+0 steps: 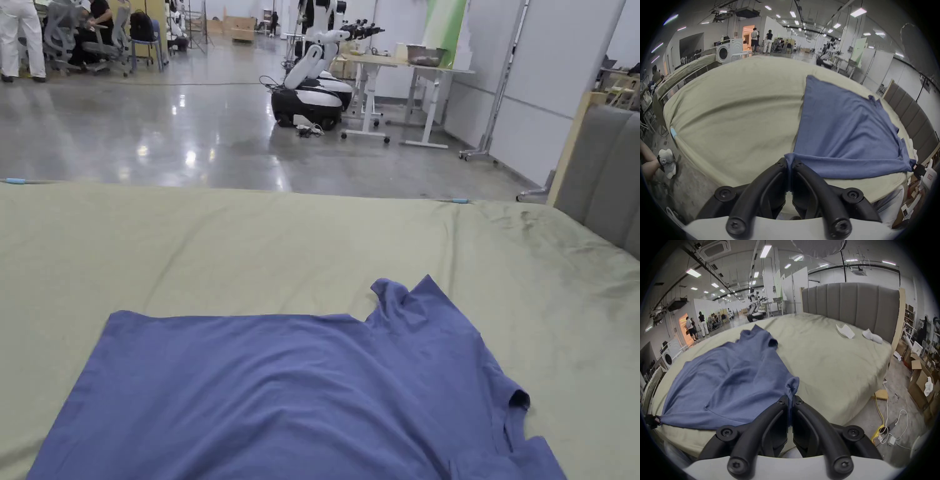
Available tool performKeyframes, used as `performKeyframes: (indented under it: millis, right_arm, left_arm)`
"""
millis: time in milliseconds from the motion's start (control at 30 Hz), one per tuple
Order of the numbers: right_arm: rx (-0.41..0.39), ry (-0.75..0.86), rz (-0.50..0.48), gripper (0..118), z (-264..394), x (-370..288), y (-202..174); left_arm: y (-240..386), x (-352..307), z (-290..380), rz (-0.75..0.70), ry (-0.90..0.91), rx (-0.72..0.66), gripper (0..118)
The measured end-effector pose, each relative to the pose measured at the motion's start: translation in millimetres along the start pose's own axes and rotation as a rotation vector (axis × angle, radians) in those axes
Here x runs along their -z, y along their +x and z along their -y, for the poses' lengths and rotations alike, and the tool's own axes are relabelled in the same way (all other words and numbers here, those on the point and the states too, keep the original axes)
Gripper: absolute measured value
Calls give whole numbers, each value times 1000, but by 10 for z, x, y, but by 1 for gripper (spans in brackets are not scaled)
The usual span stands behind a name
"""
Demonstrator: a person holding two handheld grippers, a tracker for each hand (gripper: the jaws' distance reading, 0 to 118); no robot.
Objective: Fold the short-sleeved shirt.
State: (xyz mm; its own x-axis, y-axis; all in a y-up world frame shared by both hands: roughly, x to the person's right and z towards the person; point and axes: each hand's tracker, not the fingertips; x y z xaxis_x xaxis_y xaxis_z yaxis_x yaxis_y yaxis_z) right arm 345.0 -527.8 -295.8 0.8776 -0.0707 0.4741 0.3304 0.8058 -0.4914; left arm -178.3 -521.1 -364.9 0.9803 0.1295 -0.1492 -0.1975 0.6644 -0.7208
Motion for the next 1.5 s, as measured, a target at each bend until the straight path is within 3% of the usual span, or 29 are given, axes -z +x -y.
performKeyframes:
  millis: [200,233,267,300,333,367,400,433,467,500,533,567,600,633,667,800,833,867,900,933,1033,1133,1167,1233,1300,1367,1400,1433,1500]
  right_arm:
    - [-28,-20,15,6,46,101,-31]
    - [-28,-29,14,12,48,127,-21]
    - [-9,-39,14,27,54,140,4]
    - [11,-43,8,67,41,137,40]
    - [56,-45,-25,93,-7,102,96]
    - [98,-7,-68,102,-64,18,144]
    - [136,46,-104,100,-128,-100,208]
    - [161,78,-132,100,-213,-187,237]
    - [171,96,-149,100,-298,-259,260]
    - [149,91,-148,89,-378,-334,261]
    - [126,102,-153,64,-438,-416,246]
    - [72,119,-141,16,-475,-466,218]
    - [35,127,-109,2,-484,-478,171]
    - [-5,128,-65,2,-485,-517,133]
    - [-41,92,-99,2,-486,-511,123]
    - [19,117,-149,2,-426,-478,103]
    - [38,114,-152,2,-421,-467,102]
    - [45,110,-152,2,-419,-456,101]
    - [47,101,-155,2,-418,-451,99]
    - [48,92,-159,2,-385,-396,110]
    - [46,76,-167,2,-382,-395,101]
    - [42,66,-167,2,-398,-391,99]
    - [40,62,-164,2,-407,-390,105]
    - [37,51,-149,2,-395,-353,135]
    - [35,43,-130,2,-397,-347,175]
    - [40,36,-108,3,-374,-307,224]
    - [44,36,-107,11,-370,-293,252]
    - [46,38,-110,33,-362,-283,270]
    - [46,38,-116,92,-333,-238,290]
  left_arm:
    - [11,99,-13,-4,-4,34,5]
    - [-7,114,-3,1,-7,40,6]
    - [-34,110,3,7,2,36,12]
    - [-61,84,6,16,23,17,25]
    - [-100,26,-2,28,46,-33,39]
    - [-138,-49,-10,58,46,-79,54]
    - [-183,-134,-37,85,43,-124,74]
    - [-219,-237,-59,110,58,-166,76]
    - [-245,-341,-76,136,98,-185,75]
    - [-256,-464,-88,140,132,-171,59]
    - [-254,-575,-103,147,172,-116,16]
    - [-201,-635,-112,98,211,-55,0]
    - [-152,-665,-106,9,256,-31,0]
    - [-133,-774,-131,-16,207,-7,0]
    - [-136,-826,-126,15,203,-14,0]
    - [-118,-742,-119,90,190,-51,0]
    - [-102,-669,-109,92,186,-59,5]
    - [-97,-602,-102,102,167,-80,26]
    - [-127,-498,-122,122,157,-106,65]
    - [-126,-407,-88,149,155,-126,93]
    - [-124,-151,-66,250,50,-165,97]
    - [8,74,-59,247,-65,-85,95]
    - [67,111,-37,219,-69,-28,87]
    - [233,139,-28,56,-57,118,35]
    - [210,69,-37,124,-50,100,12]
    - [252,86,-85,160,-71,53,9]
    - [251,99,-71,139,-67,71,9]
    - [227,113,-59,124,-79,109,9]
    - [267,193,-45,121,-97,119,9]
